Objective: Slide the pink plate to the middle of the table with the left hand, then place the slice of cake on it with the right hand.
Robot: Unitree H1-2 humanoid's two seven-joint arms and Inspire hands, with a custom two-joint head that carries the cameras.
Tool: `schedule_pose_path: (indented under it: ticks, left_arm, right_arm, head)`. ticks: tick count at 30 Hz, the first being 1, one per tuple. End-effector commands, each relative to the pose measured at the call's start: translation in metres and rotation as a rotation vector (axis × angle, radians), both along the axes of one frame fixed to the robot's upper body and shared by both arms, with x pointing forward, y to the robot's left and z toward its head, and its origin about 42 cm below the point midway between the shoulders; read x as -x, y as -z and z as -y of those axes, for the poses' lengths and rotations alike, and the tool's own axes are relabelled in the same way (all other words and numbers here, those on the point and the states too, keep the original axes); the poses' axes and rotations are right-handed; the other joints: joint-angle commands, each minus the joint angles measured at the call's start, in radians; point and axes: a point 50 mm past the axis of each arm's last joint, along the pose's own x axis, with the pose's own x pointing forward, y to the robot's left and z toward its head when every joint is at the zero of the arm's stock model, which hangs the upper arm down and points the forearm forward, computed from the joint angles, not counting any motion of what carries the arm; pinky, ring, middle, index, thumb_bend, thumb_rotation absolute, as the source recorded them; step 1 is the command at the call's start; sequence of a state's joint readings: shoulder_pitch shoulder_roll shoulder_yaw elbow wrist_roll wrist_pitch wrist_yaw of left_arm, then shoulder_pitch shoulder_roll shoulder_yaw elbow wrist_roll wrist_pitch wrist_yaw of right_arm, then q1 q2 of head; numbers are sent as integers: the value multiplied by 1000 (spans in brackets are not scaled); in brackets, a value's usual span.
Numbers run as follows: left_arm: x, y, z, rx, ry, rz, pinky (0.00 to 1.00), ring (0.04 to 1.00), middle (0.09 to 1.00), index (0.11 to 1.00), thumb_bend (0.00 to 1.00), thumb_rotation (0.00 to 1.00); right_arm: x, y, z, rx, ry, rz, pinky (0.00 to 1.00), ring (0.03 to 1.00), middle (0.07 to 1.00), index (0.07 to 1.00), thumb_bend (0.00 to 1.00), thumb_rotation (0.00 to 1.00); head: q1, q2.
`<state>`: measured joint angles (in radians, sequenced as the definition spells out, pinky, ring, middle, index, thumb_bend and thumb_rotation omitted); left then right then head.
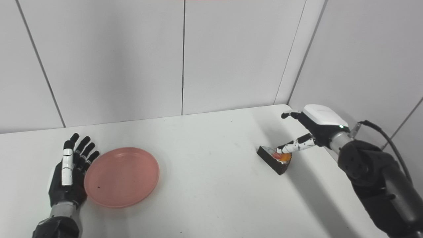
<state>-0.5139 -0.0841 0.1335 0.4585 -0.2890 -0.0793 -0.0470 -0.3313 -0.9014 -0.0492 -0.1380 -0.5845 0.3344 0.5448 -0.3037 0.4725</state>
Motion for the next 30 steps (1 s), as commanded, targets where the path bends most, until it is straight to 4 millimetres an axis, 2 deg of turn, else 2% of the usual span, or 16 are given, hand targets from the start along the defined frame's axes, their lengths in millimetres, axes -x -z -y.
schedule_pose_path:
  ticks: [1, 6, 14, 19, 22, 30]
  left_arm:
    - [2, 10, -1, -2, -6, -63, 849, 904, 900, 899, 716, 792]
    - [3, 11, 2, -3, -3, -62, 848, 903, 900, 900, 703, 795]
    - [4, 11, 4, -2, -4, -71, 850, 906, 900, 908, 696, 793]
    - [4, 13, 4, -2, -2, -78, 844, 904, 901, 918, 716, 786]
    - [4, 14, 5, -9, -2, -80, 840, 900, 896, 915, 711, 792]
    - [4, 14, 7, -3, -1, -84, 845, 905, 901, 930, 706, 789]
  right_arm:
    - [-2, -23, 7, 36, 14, 69, 699, 843, 873, 822, 937, 519]
    - [-6, -11, 17, 12, 35, 61, 736, 861, 873, 825, 966, 545]
    - [-15, 25, 35, -18, 70, 36, 734, 863, 871, 817, 1000, 609]
    - [-16, 39, 38, -21, 78, 19, 729, 853, 872, 818, 1000, 629]
    - [-17, 48, 39, -5, 86, -9, 738, 872, 885, 829, 1000, 688]
    - [-26, 61, 41, 2, 95, -32, 739, 874, 884, 830, 1000, 693]
  head:
    - [0, -1]
    - [15, -9]
    - [25, -4]
    - [29, -6]
    - [29, -6]
    - [38, -6]
